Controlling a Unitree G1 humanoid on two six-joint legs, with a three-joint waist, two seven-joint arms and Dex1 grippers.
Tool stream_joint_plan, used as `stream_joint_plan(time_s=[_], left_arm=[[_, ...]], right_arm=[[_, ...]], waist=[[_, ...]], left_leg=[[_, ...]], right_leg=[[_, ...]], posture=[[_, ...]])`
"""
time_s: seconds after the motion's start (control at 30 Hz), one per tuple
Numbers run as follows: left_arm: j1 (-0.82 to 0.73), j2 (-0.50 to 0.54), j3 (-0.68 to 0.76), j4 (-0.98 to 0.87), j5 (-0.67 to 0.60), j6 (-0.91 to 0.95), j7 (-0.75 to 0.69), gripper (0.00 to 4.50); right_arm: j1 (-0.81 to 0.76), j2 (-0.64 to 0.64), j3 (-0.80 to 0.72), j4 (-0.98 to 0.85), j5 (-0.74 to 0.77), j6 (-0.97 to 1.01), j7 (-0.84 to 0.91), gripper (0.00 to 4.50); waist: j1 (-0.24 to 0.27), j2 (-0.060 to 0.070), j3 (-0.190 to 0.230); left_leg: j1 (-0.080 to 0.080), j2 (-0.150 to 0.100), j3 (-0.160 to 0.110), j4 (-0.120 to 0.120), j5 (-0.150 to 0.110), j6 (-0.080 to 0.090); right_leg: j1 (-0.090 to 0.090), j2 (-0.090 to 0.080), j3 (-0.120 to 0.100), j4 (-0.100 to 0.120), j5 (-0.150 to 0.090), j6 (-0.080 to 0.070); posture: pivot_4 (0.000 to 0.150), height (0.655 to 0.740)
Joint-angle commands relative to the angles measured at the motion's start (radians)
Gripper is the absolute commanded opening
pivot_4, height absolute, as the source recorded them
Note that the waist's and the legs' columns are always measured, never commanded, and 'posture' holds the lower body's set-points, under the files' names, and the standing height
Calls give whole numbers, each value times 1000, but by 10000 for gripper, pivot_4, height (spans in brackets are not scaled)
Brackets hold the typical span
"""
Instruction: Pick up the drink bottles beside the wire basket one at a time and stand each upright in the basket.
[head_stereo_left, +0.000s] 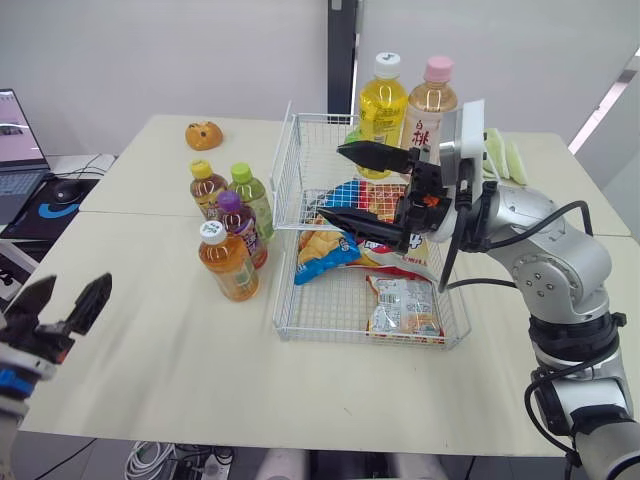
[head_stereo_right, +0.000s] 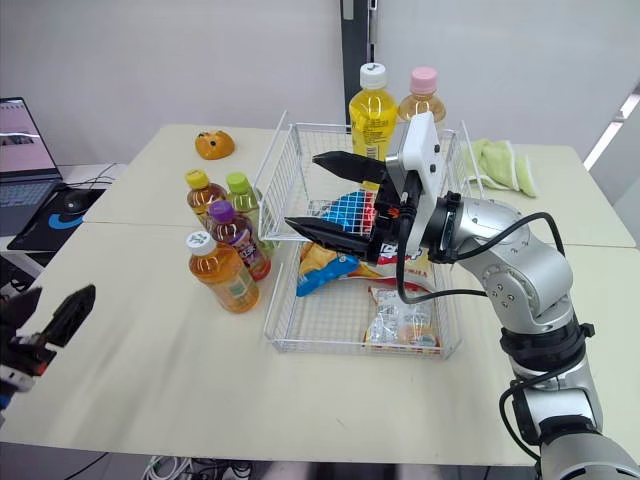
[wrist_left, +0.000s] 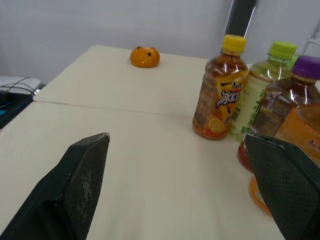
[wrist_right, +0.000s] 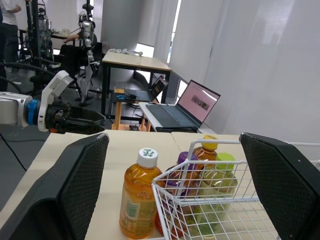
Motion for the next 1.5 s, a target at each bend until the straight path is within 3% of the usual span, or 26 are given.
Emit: stream_joint_plan(time_s=[0.03,0.23,0.47,0.67,1.0,1.1,1.37,1.5], left_arm=[[-118,80,-87,35,-6,8,38,44700],[-444,161,-344,261,117,-18,94,44700],[-728,141,-556,606,288,-170,85,44700],[-874,92,-619,827,364,-313,95,44700],[-973,73,-635,1039,415,-458,72,44700],[-977,70,-635,1057,417,-474,60,38646],[-958,76,-624,1056,412,-475,48,14556],[-951,85,-612,1043,404,-466,46,13950]], right_arm=[[-3,-9,-36,-54,8,11,-20,45000],[14,-26,-62,-105,9,52,-73,45000],[30,-52,-88,-151,9,92,-125,45000],[38,-64,-102,-193,13,124,-167,45000],[57,-88,-124,-243,37,159,-206,45000],[62,-93,-128,-251,43,164,-213,45000],[63,-100,-130,-250,47,166,-213,45000],[61,-99,-125,-240,41,158,-205,45000]], waist=[[1,1,0],[-2,1,0],[-21,1,0],[-22,1,0],[-22,1,0],[-22,1,0],[-23,1,0],[-22,1,0]], left_leg=[[1,0,0,0,0,0],[0,0,0,0,1,-1],[-4,0,1,-1,3,-5],[-6,0,1,-1,3,-5],[-8,0,1,-1,3,-5],[-9,0,1,-1,3,-5],[-9,0,1,-1,3,-5],[-9,0,1,-1,3,-5]], right_leg=[[1,0,0,0,0,0],[0,0,0,0,0,0],[-4,1,0,-1,0,0],[-7,1,1,-1,0,0],[-9,1,1,-1,0,0],[-9,1,1,-1,0,0],[-9,1,1,-1,0,0],[-9,1,1,-1,0,0]], posture=[[1500,7400],[1500,7400],[1500,7400],[1500,7400],[1500,7400],[1500,7400],[1500,7400],[1500,7400]])
